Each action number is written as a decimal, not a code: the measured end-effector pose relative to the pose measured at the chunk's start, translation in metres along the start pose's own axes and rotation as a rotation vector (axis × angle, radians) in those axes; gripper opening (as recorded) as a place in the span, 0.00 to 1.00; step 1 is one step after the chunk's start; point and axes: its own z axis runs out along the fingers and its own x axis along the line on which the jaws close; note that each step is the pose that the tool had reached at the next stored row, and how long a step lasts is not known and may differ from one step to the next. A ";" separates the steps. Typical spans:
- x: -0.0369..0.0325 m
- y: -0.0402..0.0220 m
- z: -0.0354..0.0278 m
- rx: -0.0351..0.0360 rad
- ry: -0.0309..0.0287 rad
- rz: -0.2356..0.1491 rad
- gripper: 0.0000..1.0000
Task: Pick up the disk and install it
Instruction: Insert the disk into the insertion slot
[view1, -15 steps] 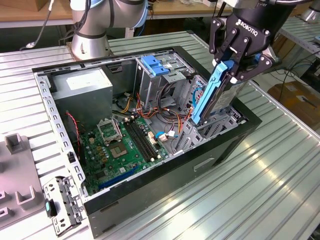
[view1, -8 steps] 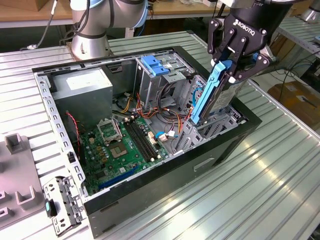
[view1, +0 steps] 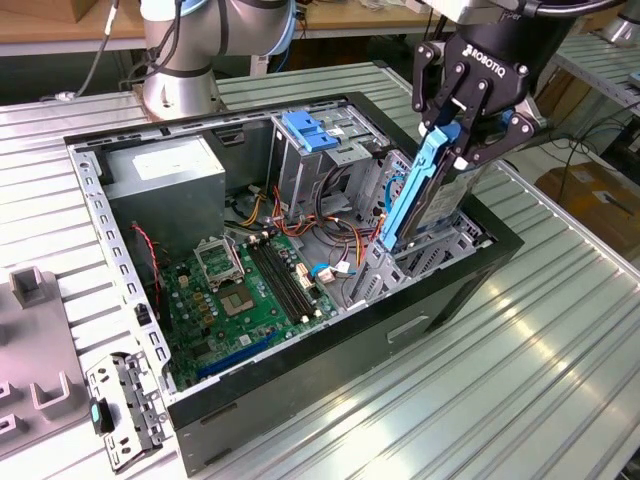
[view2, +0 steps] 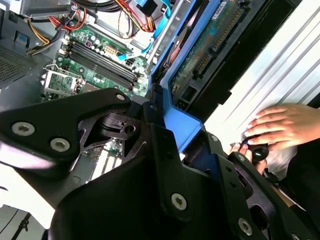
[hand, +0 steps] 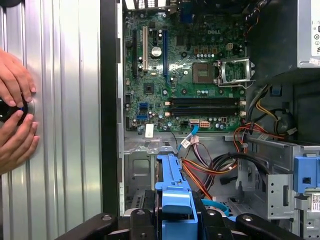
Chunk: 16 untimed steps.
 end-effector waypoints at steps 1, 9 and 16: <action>-0.0007 0.0000 0.0005 -0.0001 -0.0001 0.000 0.37; -0.0022 0.0001 0.0055 -0.0021 0.0001 0.000 0.37; -0.0021 0.0000 0.0086 -0.0039 -0.0002 0.000 0.37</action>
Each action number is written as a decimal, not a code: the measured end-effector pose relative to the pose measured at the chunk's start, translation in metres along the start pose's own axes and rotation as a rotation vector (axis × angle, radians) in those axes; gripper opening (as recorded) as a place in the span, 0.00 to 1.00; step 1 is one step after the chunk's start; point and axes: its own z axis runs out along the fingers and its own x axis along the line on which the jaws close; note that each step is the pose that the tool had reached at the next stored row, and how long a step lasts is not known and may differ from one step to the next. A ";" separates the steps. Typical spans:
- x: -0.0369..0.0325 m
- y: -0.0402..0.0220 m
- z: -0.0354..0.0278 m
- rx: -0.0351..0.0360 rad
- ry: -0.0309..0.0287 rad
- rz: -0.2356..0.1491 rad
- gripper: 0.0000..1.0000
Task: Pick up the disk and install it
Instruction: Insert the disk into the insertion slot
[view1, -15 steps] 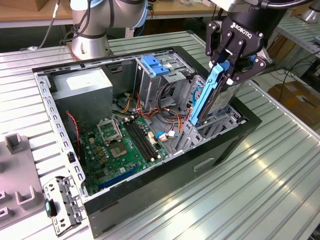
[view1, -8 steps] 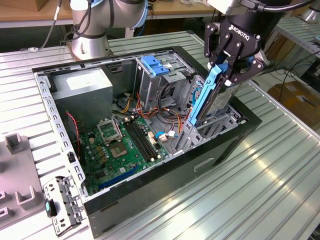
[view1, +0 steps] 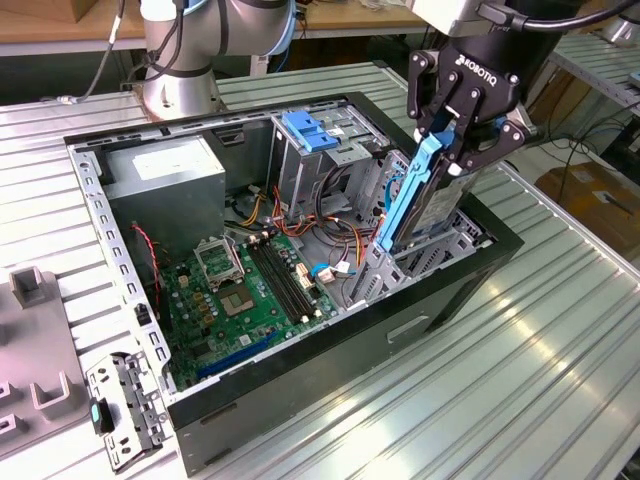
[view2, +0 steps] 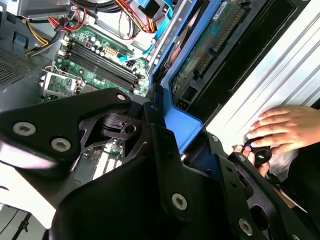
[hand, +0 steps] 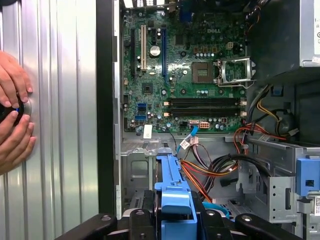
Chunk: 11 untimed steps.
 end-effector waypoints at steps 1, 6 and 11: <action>0.0000 0.0000 0.0007 -0.0003 0.0000 0.000 0.37; 0.0000 -0.0001 0.0019 -0.0011 0.0001 0.000 0.37; 0.0000 -0.0001 0.0021 -0.0010 0.0001 0.000 0.37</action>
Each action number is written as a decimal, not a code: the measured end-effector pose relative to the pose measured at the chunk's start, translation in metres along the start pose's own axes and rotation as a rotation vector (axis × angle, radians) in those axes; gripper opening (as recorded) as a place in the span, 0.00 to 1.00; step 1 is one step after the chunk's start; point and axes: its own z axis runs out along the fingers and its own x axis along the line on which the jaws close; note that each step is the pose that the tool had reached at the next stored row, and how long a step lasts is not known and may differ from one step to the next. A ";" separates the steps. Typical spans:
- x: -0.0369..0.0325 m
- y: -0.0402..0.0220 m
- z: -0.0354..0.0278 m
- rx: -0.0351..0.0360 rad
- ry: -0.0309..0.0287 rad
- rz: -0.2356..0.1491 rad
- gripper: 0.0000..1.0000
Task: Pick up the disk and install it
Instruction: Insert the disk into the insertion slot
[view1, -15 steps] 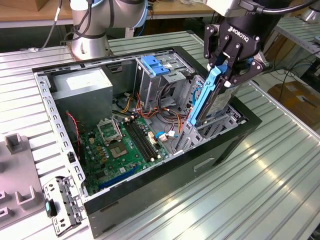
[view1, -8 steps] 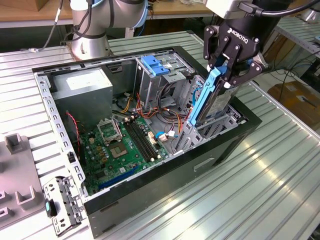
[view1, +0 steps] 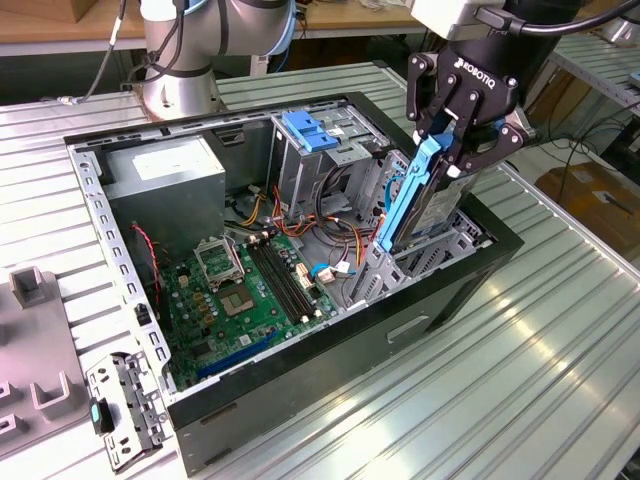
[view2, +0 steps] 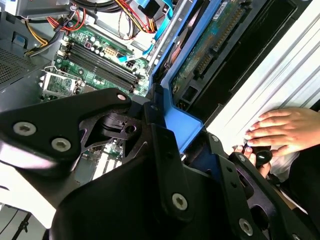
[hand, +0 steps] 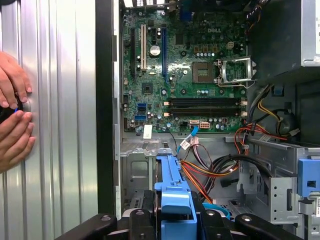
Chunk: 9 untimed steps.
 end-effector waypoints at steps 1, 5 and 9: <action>0.0000 0.0000 0.0000 0.0000 0.0000 0.000 0.37; 0.0000 0.0000 0.0001 0.0000 0.0001 0.000 0.37; 0.0000 0.0000 0.0037 0.0000 -0.0002 0.000 0.45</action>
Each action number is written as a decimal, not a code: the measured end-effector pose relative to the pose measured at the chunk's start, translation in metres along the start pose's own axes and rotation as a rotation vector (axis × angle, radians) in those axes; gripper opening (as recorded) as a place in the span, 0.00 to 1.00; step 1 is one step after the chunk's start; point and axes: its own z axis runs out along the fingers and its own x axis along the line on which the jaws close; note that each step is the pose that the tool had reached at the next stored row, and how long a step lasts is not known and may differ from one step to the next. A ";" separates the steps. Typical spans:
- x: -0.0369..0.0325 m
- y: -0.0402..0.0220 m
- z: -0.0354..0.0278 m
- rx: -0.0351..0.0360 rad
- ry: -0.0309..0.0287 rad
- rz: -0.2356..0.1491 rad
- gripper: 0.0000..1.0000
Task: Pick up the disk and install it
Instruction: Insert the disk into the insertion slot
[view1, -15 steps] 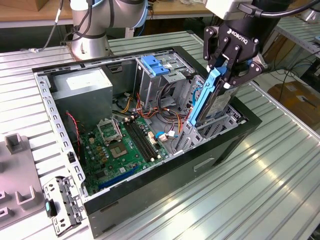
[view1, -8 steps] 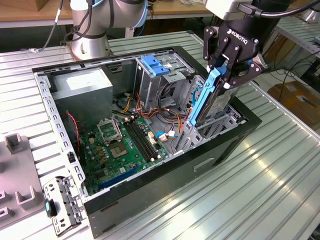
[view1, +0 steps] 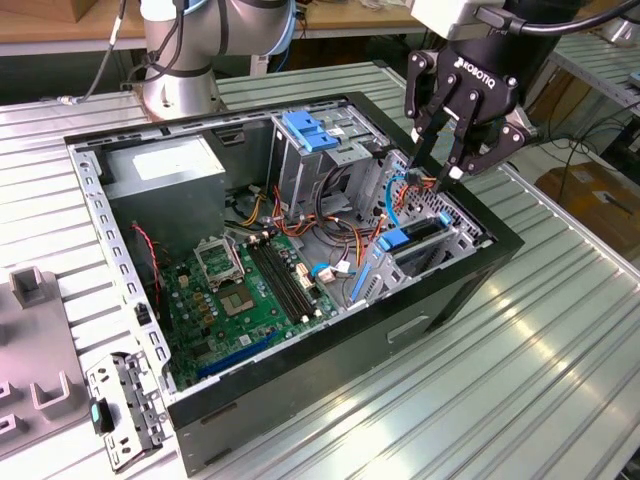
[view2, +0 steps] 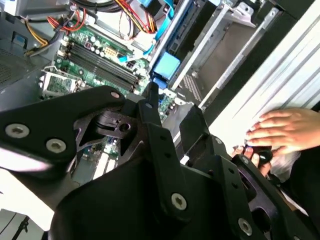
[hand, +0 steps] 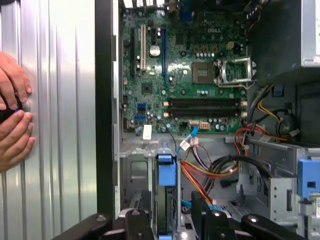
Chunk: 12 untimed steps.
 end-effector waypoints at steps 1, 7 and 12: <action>0.0000 0.0000 0.0019 -0.0001 0.0003 0.000 0.45; -0.0002 0.0000 0.0152 0.0000 0.0002 -0.002 0.37; -0.0004 -0.0001 0.0288 0.0000 0.0002 -0.002 0.12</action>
